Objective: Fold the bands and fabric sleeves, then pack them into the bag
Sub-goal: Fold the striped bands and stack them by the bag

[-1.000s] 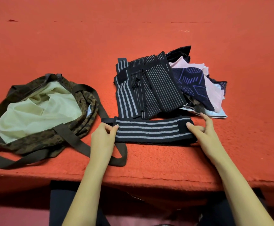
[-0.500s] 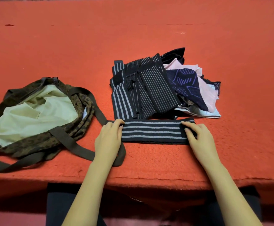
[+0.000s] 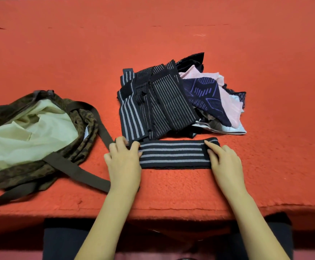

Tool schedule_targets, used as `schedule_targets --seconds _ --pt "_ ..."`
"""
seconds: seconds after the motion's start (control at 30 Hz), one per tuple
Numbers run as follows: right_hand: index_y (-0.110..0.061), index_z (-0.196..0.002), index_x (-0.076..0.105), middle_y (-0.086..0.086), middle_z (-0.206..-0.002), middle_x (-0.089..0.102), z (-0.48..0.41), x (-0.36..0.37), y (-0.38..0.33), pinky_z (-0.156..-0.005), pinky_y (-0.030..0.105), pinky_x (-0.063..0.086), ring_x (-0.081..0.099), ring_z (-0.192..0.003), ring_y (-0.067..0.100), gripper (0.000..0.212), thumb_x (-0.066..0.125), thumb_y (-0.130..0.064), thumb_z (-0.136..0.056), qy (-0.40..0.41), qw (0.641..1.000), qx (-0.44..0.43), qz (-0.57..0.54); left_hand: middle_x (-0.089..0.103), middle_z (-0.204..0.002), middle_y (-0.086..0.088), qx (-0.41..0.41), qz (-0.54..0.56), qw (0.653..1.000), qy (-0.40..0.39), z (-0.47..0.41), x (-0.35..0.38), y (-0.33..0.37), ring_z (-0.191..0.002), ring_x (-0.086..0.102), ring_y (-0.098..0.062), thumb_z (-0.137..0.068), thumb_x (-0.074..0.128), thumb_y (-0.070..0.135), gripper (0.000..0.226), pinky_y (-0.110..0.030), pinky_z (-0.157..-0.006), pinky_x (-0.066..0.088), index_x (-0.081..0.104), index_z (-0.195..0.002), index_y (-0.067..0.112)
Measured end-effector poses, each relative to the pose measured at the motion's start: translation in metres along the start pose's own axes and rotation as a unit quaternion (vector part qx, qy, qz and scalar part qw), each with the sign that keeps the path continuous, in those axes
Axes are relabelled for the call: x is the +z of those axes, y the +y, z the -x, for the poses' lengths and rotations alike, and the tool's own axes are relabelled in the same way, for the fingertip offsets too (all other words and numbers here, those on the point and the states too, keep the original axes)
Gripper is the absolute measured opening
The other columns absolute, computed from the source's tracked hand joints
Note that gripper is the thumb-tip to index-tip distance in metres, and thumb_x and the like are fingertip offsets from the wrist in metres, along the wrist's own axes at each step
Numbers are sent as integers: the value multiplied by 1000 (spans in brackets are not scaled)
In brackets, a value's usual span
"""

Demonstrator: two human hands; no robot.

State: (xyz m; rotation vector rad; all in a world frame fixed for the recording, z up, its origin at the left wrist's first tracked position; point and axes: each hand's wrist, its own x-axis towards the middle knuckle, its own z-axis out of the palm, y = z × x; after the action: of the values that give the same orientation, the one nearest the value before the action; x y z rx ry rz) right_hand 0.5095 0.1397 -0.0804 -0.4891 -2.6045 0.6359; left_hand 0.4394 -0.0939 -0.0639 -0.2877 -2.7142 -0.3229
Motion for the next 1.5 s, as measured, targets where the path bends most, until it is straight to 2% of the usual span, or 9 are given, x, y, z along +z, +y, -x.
schedule_targets --seconds 0.07,0.17,0.43,0.53,0.67,0.8,0.9,1.27,1.5 --pt "-22 -132 53 8 -100 62 2 -3 0 -83 44 44 58 -96 33 41 57 -16 -92 7 999 6 -48 52 -94 -14 40 18 999 28 -4 -1 22 -79 49 -32 -64 72 -2 24 -39 -61 38 63 -83 9" --pt "-21 -139 40 1 -100 60 6 -7 -3 -75 32 40 57 -83 24 55 61 -18 -89 23 991 43 -127 53 -92 -7 108 235 962 -89 -9 -2 68 -81 51 -23 -85 60 8 8 -40 -75 45 62 -92 9" --pt "-22 -116 66 -6 -97 63 10 -18 -11 -73 11 41 56 -84 0 35 46 -37 -91 -40 920 -1 -391 66 -105 1 -7 367 886 -285 -6 0 109 -101 57 -19 -95 22 61 59 -36 -89 41 63 -103 19" --pt "-25 -101 69 -4 -100 68 6 -20 -13 -67 13 42 58 -85 1 33 39 -35 -92 -89 896 8 -435 68 -98 3 -40 432 847 -308 -11 -6 104 -95 59 -14 -85 33 72 62 -33 -86 43 67 -98 22" --pt "-27 -105 68 0 -96 65 -2 -12 -23 -64 12 44 56 -76 0 22 56 -16 -91 -89 898 2 -430 55 -65 7 -57 407 887 -211 -14 -13 85 -63 51 -7 -91 55 42 32 -21 -57 34 64 -82 13" --pt "-31 -118 56 -5 -98 49 -10 14 -49 -73 15 42 50 -73 5 43 62 -41 -76 -100 943 -4 -317 60 -73 8 -120 360 917 -124 -14 -21 40 -73 55 -10 -88 60 41 23 -20 -60 34 56 -87 18" --pt "-33 -125 51 -14 -94 51 -6 29 -63 -85 33 42 51 -83 9 66 49 -68 -70 -108 976 -9 -189 50 -67 4 -118 288 944 -106 -12 -20 5 -70 48 -16 -87 59 42 36 -30 -61 30 43 -65 20" --pt "-50 -139 31 -14 -85 46 -1 27 -65 -83 31 28 43 -87 7 57 54 -55 -87 -141 978 -90 -124 58 -73 -3 -133 317 929 -137 -9 -8 -37 -66 52 -11 -86 63 38 27 -17 -59 37 59 -83 12" --pt "-43 -137 37 -9 -111 40 -2 33 -72 -96 34 29 47 -96 8 66 44 -65 -75 -128 980 -38 -147 58 -77 -4 -116 333 926 -137 -11 -2 -44 -70 56 -16 -82 68 39 22 -22 -62 41 60 -85 20"
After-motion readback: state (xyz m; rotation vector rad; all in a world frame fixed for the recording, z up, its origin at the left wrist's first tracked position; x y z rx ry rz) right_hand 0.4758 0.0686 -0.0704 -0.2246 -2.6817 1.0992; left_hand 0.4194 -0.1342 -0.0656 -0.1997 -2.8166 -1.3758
